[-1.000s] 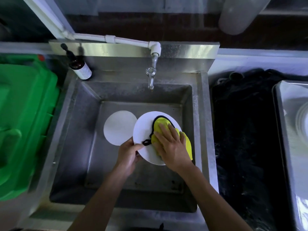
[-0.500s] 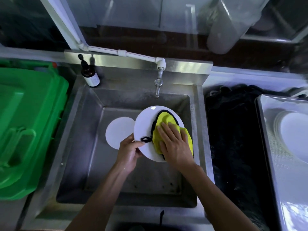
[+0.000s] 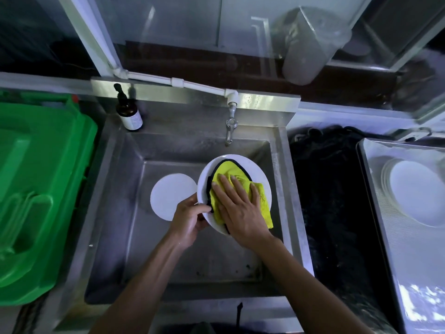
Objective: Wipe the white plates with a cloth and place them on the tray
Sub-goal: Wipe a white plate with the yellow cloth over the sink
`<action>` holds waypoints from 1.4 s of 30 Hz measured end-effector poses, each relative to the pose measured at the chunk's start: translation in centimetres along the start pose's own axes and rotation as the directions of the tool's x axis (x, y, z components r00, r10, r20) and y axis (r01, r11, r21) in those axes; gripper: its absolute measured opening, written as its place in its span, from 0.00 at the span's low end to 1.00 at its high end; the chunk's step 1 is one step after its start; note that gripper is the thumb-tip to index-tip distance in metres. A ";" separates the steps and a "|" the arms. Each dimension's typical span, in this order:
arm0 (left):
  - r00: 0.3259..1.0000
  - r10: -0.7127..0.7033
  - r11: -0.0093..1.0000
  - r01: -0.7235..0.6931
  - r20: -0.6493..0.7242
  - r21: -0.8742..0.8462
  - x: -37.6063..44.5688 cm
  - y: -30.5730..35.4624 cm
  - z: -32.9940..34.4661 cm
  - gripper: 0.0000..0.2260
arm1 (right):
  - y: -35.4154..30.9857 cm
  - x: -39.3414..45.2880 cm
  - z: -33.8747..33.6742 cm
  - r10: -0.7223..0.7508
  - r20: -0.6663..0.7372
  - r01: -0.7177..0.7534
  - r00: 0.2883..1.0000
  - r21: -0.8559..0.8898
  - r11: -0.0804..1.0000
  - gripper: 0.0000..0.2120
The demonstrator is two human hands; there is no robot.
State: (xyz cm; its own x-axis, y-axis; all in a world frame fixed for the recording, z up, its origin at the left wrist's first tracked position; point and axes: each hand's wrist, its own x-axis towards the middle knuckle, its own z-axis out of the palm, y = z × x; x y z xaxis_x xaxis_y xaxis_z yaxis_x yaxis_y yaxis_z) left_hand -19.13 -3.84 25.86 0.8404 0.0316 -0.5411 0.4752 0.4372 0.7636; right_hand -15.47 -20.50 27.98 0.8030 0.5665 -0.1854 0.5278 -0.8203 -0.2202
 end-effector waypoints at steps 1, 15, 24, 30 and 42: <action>1.000 -0.006 1.000 0.006 0.007 0.014 -0.1 0.0 -0.3 0.18 | 0.0 0.7 -0.1 0.026 -0.013 -0.026 1.000 0.011 1.000 0.27; 0.999 -0.035 0.998 0.033 0.024 0.057 -0.3 0.6 -3.2 0.07 | -2.6 3.4 0.8 -0.086 -0.024 0.086 0.996 0.006 0.996 0.27; 0.999 -0.024 1.000 0.023 -0.035 -0.015 -0.7 1.1 -2.5 0.18 | -1.0 5.2 -0.5 0.029 -0.119 -0.029 0.992 -0.001 1.000 0.26; 0.998 0.013 1.000 -0.014 -0.065 -0.018 -0.8 1.8 -2.1 0.17 | 0.5 5.4 -0.7 0.175 -0.158 -0.170 0.972 0.049 0.984 0.26; 0.984 0.030 0.970 -0.072 -0.177 -0.233 -0.2 2.1 -1.3 0.16 | -1.5 1.6 2.8 0.363 -0.104 -0.342 0.926 0.175 0.923 0.26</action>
State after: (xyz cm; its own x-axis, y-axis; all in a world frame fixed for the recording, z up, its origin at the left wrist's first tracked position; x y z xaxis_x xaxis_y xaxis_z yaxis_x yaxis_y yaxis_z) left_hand -18.65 -1.79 27.18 0.7951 0.2030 -0.5715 0.3399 0.6314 0.6971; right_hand -15.74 -18.09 25.36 0.9639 0.2188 -0.1519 0.1642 -0.9371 -0.3080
